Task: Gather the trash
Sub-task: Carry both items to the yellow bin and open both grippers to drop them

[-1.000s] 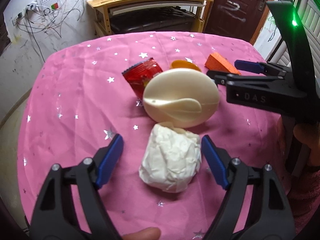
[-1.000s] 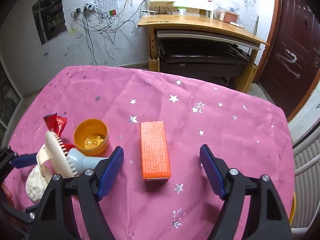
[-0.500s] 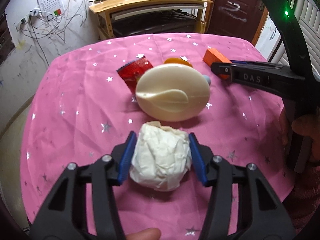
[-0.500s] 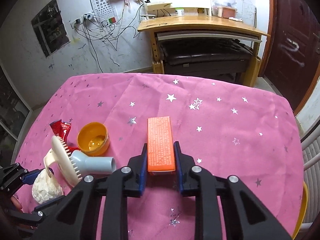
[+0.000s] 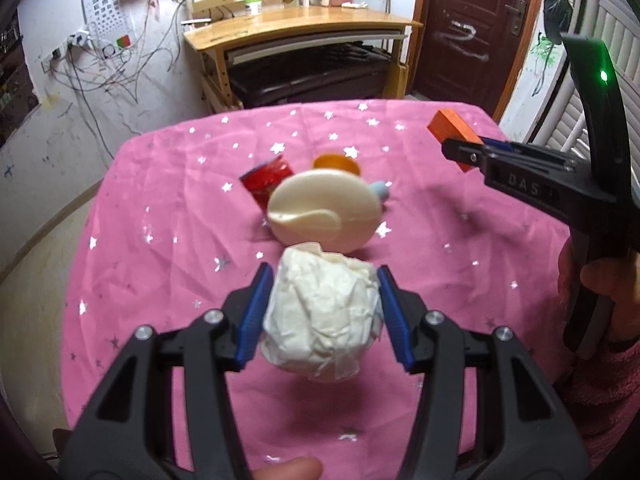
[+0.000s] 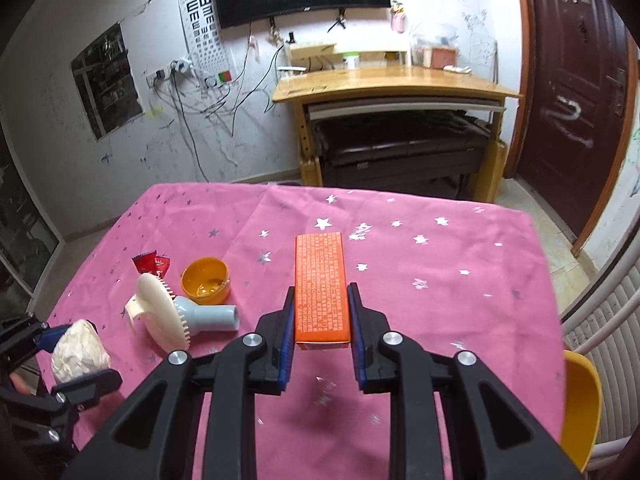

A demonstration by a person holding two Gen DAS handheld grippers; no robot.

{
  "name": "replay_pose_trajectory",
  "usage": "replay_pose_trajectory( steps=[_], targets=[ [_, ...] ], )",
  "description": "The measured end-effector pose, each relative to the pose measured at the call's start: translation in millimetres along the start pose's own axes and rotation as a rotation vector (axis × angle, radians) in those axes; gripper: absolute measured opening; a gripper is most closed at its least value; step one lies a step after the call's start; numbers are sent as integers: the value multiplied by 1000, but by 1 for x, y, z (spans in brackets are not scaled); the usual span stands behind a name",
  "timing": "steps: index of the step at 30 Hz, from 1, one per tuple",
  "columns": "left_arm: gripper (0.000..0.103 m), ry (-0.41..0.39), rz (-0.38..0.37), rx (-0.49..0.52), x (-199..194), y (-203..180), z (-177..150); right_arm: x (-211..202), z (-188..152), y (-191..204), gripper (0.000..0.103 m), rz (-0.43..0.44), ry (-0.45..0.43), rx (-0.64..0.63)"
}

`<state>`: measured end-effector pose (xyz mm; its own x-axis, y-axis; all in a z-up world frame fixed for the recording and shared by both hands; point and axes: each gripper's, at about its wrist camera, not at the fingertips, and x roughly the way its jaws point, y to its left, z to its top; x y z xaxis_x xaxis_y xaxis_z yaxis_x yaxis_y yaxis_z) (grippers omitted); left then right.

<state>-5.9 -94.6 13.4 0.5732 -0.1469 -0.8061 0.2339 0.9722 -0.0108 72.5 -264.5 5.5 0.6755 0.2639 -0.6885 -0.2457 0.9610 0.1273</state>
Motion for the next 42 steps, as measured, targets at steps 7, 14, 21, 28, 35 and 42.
replay_pose_trajectory(
  steps=[7, 14, 21, 28, 35, 42],
  targets=[
    [51, -21, -12, 49, -10, -29, 8, -32, -13, -34, 18, -31, -43, 42],
    [51, -15, -27, 101, -8, -62, 17, -68, -32, -84, 18, -70, -103, 127],
    [51, 11, -93, 141, 2, -105, 32, -89, -50, -141, 18, -106, -126, 231],
    [51, 31, -169, 199, 17, -165, 50, -100, -65, -193, 18, -163, -131, 324],
    [51, 70, -248, 223, 33, -212, 64, -100, -84, -230, 18, -203, -99, 391],
    [51, 104, -313, 193, 50, -245, 77, -90, -98, -250, 18, -222, -49, 427]
  ],
)
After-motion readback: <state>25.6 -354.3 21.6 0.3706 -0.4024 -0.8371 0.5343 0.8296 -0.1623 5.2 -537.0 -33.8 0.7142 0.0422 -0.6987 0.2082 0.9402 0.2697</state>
